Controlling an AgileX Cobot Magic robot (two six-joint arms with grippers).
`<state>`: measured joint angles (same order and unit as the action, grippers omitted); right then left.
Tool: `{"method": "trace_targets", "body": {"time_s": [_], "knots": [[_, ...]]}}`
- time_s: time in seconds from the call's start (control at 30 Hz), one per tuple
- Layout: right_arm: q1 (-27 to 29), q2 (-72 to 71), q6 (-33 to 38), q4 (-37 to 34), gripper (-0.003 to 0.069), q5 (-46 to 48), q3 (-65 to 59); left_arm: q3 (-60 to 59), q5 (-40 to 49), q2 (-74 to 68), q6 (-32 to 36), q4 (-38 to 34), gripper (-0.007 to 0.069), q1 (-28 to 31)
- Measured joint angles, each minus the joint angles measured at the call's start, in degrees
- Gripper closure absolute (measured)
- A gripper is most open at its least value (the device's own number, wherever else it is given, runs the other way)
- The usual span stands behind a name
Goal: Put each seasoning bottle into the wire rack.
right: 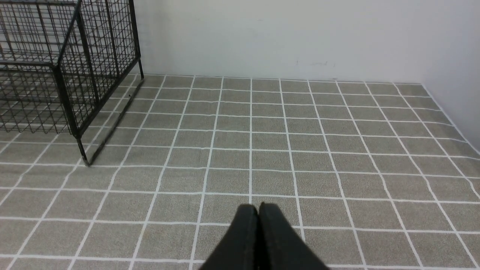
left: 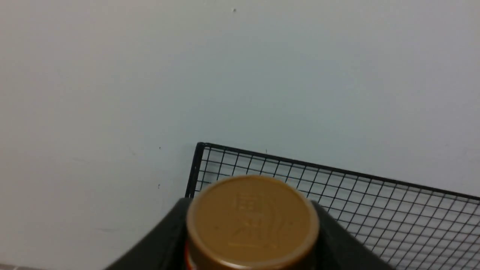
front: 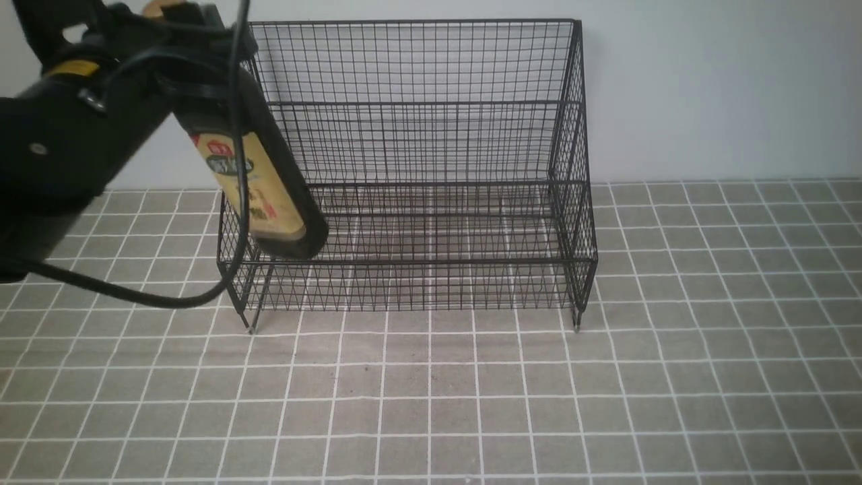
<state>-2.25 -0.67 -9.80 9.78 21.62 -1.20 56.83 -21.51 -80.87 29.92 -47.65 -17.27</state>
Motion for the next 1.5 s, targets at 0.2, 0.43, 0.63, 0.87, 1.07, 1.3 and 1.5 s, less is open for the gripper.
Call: {"method": "trace_targets", "body": {"time_s": [0.2, 0.43, 0.63, 0.87, 1.07, 1.3, 1.5], "knots": [[0.0, 0.0, 0.0, 0.0, 0.0673, 0.0, 0.0, 0.0, 2.2, -2.7, 2.6, -0.1, 0.0314, -0.1], [0.0, 0.0, 0.0, 0.0, 0.0673, 0.0, 0.0, 0.0, 5.0, -4.1, 3.1, -0.1, 0.0314, -0.1], [0.0, 0.0, 0.0, 0.0, 0.0673, 0.0, 0.0, 0.3, 6.3, -5.2, 3.7, 0.1, 0.0311, -0.1], [0.0, 0.0, 0.0, 0.0, 0.0673, 0.0, 0.0, 0.9, 6.0, -4.7, 7.1, 0.4, 0.0145, -0.1], [0.0, 0.0, 0.0, 0.0, 0.0673, 0.0, 0.0, 1.0, 6.0, -2.4, 9.9, -0.1, 0.0061, -0.1], [0.0, 0.0, 0.0, 0.1, 0.0673, 0.0, 0.0, 1.0, 7.2, 3.2, 10.0, -0.6, 0.0067, -0.1], [0.0, 0.0, 0.0, 0.1, 0.0673, 0.0, 0.0, 1.1, 21.2, 9.4, 10.0, -1.9, 0.0281, 0.0]]}}
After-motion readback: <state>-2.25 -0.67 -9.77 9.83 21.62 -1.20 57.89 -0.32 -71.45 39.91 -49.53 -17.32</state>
